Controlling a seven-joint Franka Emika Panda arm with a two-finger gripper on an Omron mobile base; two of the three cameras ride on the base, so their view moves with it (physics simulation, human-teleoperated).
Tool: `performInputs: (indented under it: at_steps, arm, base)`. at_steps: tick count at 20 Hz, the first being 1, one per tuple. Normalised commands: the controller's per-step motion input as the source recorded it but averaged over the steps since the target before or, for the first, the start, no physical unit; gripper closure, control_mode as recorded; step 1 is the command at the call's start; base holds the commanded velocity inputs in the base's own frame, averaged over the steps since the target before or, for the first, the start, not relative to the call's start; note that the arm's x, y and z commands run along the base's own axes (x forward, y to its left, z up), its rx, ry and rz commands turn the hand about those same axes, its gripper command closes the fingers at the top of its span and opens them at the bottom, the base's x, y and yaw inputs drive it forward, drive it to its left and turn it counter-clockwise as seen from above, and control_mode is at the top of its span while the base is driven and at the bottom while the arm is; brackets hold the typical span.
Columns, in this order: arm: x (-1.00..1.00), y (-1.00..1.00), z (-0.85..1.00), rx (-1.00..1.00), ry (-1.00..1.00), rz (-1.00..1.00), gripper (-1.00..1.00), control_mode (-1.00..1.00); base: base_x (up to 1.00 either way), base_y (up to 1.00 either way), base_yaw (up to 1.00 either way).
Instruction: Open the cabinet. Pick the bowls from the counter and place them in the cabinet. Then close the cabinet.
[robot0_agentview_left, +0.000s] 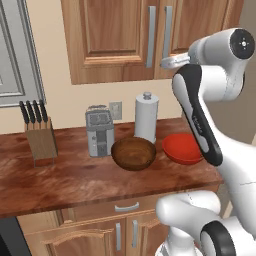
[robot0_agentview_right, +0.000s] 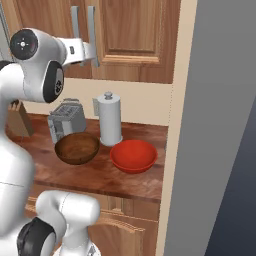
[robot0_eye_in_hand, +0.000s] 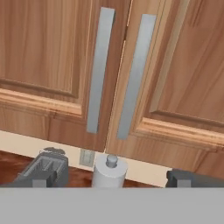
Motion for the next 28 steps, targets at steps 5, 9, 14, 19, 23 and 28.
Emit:
performInputs:
  at_steps: [5, 9, 14, 19, 23, 28]
  arm:
    - [0.4, -0.2, 0.0, 0.0, -0.01, 0.0, -1.0, -1.0]
    - [0.41, -0.22, 0.0, 0.0, -0.05, 0.0, -1.0, -1.0]
    - [0.5, 0.0, 0.0, -0.01, -0.16, 0.0, -1.0, -1.0]
    - [0.47, 0.0, -0.02, 0.0, -0.03, 0.0, -1.0, -1.0]
    - [0.56, 0.05, -0.03, 0.0, 0.0, 0.0, -1.0, -1.0]
    - [0.82, 0.06, -0.08, 0.0, 0.0, -0.01, -1.0, -1.0]
  base:
    - [0.0, 0.0, 0.0]
    - [0.0, 0.0, 0.0]
    - [0.0, 0.0, 0.0]
    - [0.0, 0.0, 0.0]
    - [0.0, 0.0, 0.0]
    - [0.0, 0.0, 0.0]
